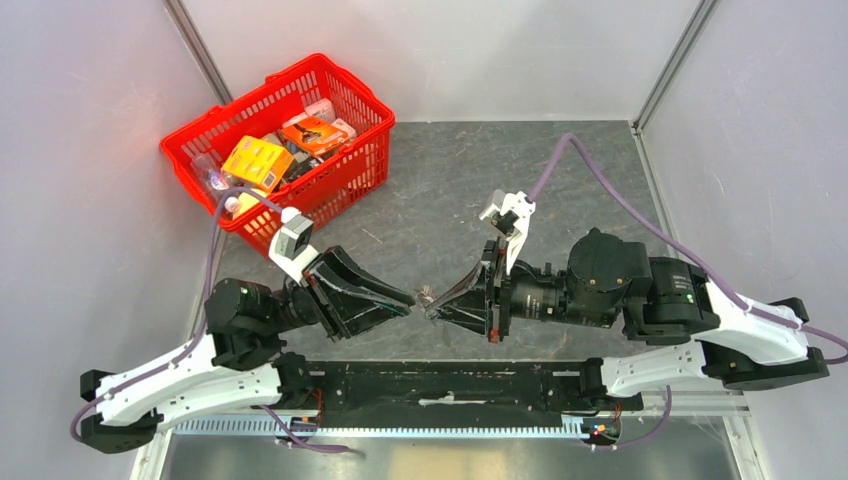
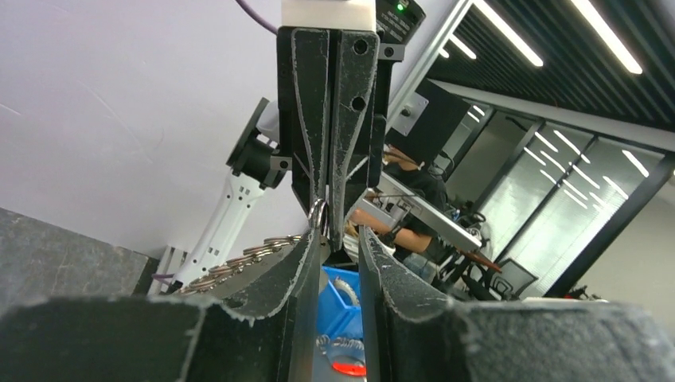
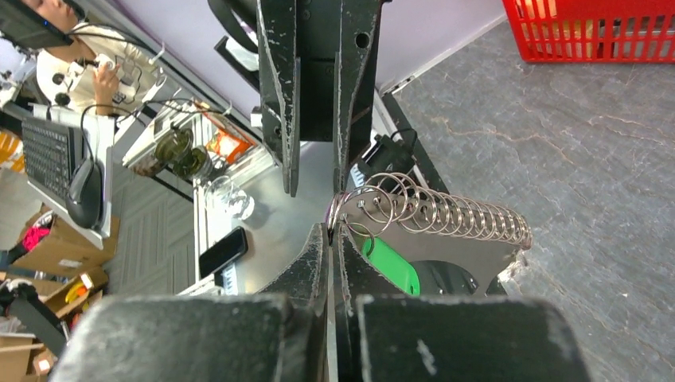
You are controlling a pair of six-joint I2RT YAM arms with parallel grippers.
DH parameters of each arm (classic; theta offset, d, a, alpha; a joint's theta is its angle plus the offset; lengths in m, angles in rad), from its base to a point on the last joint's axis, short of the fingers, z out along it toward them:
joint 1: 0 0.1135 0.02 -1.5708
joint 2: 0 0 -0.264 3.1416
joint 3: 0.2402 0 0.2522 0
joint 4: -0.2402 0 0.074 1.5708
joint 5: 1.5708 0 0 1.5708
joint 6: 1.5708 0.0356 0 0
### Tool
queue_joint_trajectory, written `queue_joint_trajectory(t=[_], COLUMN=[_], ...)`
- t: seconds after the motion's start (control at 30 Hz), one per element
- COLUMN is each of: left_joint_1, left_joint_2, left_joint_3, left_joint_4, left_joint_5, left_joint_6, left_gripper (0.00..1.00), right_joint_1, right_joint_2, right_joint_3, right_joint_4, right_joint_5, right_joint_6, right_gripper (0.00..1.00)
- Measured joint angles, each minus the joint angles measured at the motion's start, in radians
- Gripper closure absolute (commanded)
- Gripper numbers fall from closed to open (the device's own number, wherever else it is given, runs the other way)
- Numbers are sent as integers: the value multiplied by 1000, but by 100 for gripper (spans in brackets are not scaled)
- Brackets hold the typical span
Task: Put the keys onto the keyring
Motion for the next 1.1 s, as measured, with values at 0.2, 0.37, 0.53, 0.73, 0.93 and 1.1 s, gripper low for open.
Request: queue_joint_trajectory(t=[0.2, 0.37, 0.53, 0.73, 0.93, 1.1], left_joint_1=[0, 0, 0, 0, 0, 0], left_joint_2=[-9, -3, 59, 94, 86, 63], left_joint_3=[55, 73, 120, 150, 179, 197], left_joint_4=[-108, -165, -190, -242, -305, -360], left_joint_5=[43, 68, 132, 228, 287, 311], left_joint_6=[35, 55, 59, 61, 66, 70], left_gripper=[69, 69, 69, 67, 67, 68], right_joint_1=[0, 0, 0, 0, 0, -1], right_joint_2=[3, 29, 96, 149, 160, 160], right_joint_3=[40, 75, 144, 187, 191, 191], right_joint_4=[-90, -159, -210, -266, -311, -329], right_joint_5=[-85, -188, -271, -339, -377, -391], right_joint_6=[-31, -61, -88, -117, -137, -143], right_gripper=[100, 100, 100, 100, 100, 100])
